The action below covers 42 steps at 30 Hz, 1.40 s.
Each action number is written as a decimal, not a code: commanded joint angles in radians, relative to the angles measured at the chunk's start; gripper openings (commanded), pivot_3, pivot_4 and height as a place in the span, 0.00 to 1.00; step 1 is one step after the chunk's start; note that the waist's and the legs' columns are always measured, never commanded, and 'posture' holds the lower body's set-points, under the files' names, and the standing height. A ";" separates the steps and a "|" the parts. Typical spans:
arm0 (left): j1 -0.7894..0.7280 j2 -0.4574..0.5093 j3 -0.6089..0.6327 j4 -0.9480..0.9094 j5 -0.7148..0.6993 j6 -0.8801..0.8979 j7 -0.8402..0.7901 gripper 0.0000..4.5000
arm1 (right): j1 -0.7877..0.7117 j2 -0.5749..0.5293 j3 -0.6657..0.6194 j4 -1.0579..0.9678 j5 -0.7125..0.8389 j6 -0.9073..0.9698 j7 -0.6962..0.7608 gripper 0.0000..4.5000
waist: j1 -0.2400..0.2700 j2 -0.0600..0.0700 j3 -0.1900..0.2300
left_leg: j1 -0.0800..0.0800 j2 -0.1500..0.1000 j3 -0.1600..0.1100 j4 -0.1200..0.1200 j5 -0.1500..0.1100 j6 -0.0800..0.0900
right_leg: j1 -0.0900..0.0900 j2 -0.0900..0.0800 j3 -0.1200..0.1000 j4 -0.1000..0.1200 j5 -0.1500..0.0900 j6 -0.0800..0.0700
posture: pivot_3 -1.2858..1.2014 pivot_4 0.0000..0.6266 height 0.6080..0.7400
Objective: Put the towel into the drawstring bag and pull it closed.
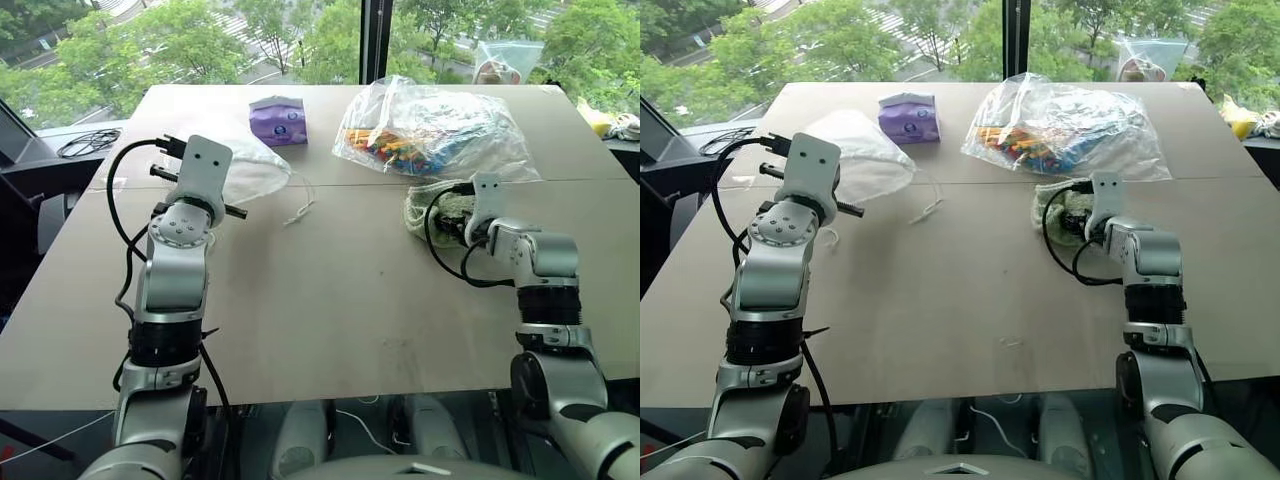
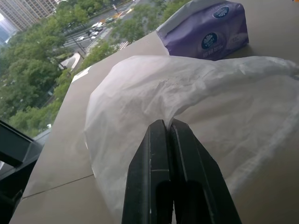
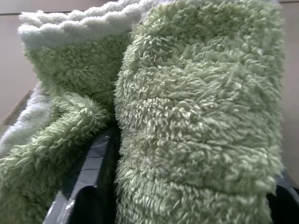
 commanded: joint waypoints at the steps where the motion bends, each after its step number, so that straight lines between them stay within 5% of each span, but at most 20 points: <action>1: -0.012 -0.015 0.032 -0.070 -0.036 0.027 0.001 0.00 | 0.061 0.017 0.093 0.044 0.030 0.043 0.063 0.19 | -0.010 0.000 0.000 | 0.000 0.000 0.000 0.000 0.000 0.000 | 0.000 0.000 0.000 0.000 0.000 0.000 | 0.52 0.24 1.00; 2: -0.015 -0.019 0.035 -0.074 -0.046 0.038 -0.002 0.00 | 0.060 0.017 0.095 0.042 0.032 0.016 0.072 0.08 | -0.012 0.000 0.000 | 0.000 0.001 0.000 0.000 0.000 0.000 | 0.000 0.001 0.001 0.000 0.000 0.000 | 0.52 0.24 1.00; 4: -0.016 -0.020 0.040 -0.086 -0.072 0.050 -0.018 0.00 | 0.056 0.021 0.087 0.028 0.049 -0.022 0.094 0.02 | -0.012 0.000 0.000 | 0.000 0.002 0.000 -0.001 0.000 0.000 | 0.000 0.003 0.001 0.000 0.000 0.000 | 0.52 0.24 1.00; 13: -0.061 -0.019 0.154 -0.110 -0.296 0.134 -0.136 0.00 | 0.058 0.075 -0.045 -0.222 0.385 0.081 0.272 0.02 | -0.012 0.003 0.007 | -0.002 0.006 0.000 -0.003 0.000 -0.001 | -0.007 0.008 0.006 0.002 0.000 -0.001 | 0.52 0.24 1.00; 20: -0.097 -0.026 0.223 -0.170 -0.502 0.264 -0.204 0.00 | 0.057 0.167 -0.073 -0.364 0.557 0.173 0.194 0.02 | -0.005 0.000 0.008 | -0.015 0.004 0.004 0.001 0.000 -0.001 | -0.017 0.006 0.006 0.001 0.002 -0.004 | 0.52 0.24 1.00; 33: -0.187 0.023 0.264 -0.177 -0.732 0.434 -0.228 0.00 | 0.019 0.371 0.037 -0.409 0.451 -0.006 -0.122 0.02 | -0.009 0.000 0.009 | -0.014 0.004 0.003 0.002 0.000 -0.002 | -0.017 0.007 0.009 0.003 0.001 -0.001 | 0.52 0.24 1.00; 42: -0.220 0.032 0.242 -0.128 -0.772 0.407 -0.218 0.00 | -0.005 0.190 0.333 -0.457 0.275 -0.035 -0.092 0.02 | -0.008 -0.001 0.009 | -0.014 0.003 0.004 0.003 0.000 -0.002 | -0.018 0.007 0.010 0.003 0.001 -0.002 | 0.52 0.24 1.00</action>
